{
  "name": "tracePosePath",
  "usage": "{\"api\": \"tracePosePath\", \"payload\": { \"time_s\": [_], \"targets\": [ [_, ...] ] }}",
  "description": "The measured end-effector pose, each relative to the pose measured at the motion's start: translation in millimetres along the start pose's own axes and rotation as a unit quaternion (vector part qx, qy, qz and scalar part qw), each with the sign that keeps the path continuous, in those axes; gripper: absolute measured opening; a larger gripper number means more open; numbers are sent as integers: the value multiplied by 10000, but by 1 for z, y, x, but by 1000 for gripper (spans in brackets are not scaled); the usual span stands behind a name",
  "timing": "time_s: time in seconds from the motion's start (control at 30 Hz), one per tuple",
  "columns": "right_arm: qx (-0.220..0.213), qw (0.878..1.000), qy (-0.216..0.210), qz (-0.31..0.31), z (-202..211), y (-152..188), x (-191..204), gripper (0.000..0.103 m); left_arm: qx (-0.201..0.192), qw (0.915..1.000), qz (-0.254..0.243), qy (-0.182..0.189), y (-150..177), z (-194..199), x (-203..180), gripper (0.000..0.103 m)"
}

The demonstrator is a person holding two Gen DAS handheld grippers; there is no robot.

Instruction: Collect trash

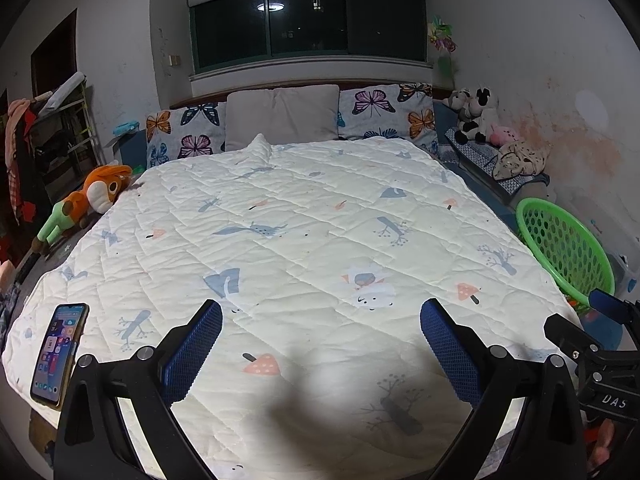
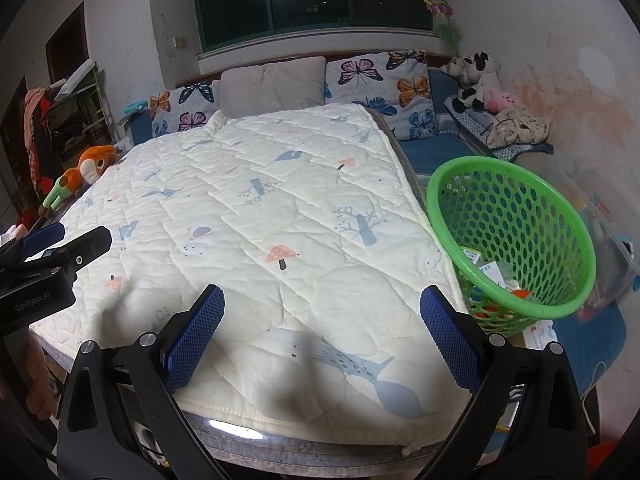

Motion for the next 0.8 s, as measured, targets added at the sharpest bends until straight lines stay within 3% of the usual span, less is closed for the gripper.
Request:
{"api": "tracePosePath", "payload": {
  "time_s": [0.8],
  "targets": [
    [-1, 10000, -48, 33, -2, -3, 5, 97, -3, 10000, 63, -65, 4, -1, 4, 96]
  ]
}}
Point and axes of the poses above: each gripper's, at about its wrist camera, not at the fingertips, and z roughly against the way its jaws point, x to its left, y to its underside, the point moved 8 cm from there along -z, roughly the way its jaws point, and after that the axes turned 9 degrees about x, right-handed, at the moved point
